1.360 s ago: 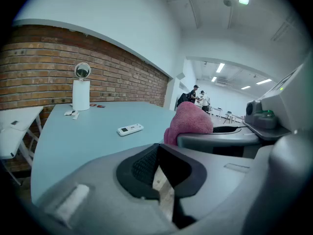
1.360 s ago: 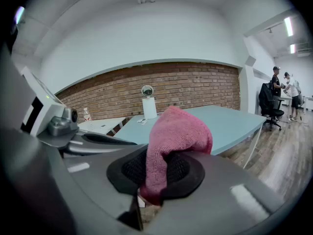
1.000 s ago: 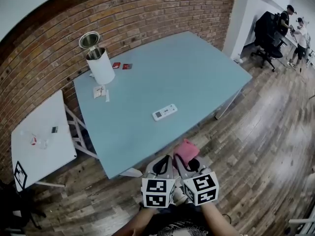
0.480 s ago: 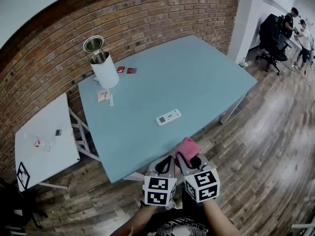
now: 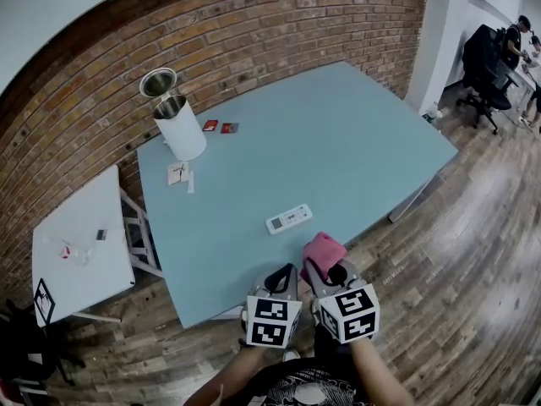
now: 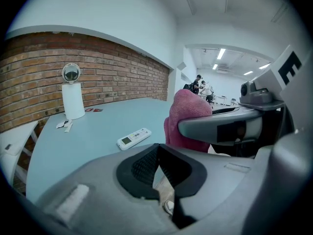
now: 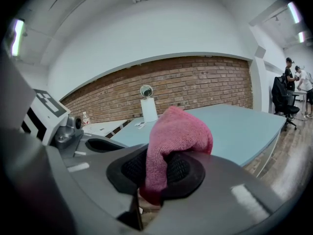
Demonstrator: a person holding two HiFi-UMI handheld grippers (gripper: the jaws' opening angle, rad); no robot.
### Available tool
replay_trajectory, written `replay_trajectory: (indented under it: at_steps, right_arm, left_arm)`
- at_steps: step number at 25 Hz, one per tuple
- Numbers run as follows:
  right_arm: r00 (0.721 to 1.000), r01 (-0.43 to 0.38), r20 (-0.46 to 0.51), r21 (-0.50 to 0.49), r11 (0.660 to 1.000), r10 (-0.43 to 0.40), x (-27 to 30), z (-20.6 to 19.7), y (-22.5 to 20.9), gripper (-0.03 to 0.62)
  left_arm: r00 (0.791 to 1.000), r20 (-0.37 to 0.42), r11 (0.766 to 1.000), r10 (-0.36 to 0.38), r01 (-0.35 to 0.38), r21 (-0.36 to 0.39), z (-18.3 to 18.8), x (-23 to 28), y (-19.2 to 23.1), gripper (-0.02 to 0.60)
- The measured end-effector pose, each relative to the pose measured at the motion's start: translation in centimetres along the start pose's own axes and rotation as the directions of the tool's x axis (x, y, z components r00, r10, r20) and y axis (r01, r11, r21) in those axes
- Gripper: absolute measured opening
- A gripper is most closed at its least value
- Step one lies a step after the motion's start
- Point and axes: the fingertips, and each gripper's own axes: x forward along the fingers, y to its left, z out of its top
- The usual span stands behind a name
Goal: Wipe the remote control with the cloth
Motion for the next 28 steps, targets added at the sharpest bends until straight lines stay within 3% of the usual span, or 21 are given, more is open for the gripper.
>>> replay_trajectory:
  at_steps: [10,13,14,17,22,28]
  right_arm:
    - [0.993,-0.101,-0.061,-0.058,0.993,0.098,3.9,1.3,-4.4,0.063]
    - [0.988,-0.129,-0.093,-0.071,0.989,0.122,5.1,1.4,-5.4,0.063]
    - [0.986,-0.14,-0.097,-0.075,0.987,0.133,5.6,1.6,-5.7,0.063]
    - [0.982,-0.168,-0.094,-0.078,0.983,0.161,6.8,2.3,-6.4,0.063]
    - [0.979,-0.191,-0.086,-0.064,0.979,0.185,8.7,2.9,-7.8,0.063]
    - [0.977,-0.204,-0.079,-0.06,0.977,0.2,10.3,4.0,-10.2,0.063]
  left_arm:
    - [0.996,-0.029,0.995,0.085,-0.084,0.049,2.3,5.9,2.7,0.0]
    - [0.995,-0.06,0.994,0.073,-0.068,0.08,2.1,7.9,3.2,0.004]
    - [0.995,-0.08,0.994,0.067,-0.059,0.093,2.0,8.4,3.3,0.042]
    - [0.991,-0.119,0.987,0.066,-0.047,0.157,2.2,9.7,4.1,0.065]
    - [0.982,-0.171,0.957,0.082,-0.03,0.287,2.6,11.9,5.6,0.112]
    - [0.944,-0.33,0.898,0.014,0.133,0.42,0.8,14.4,5.8,0.179]
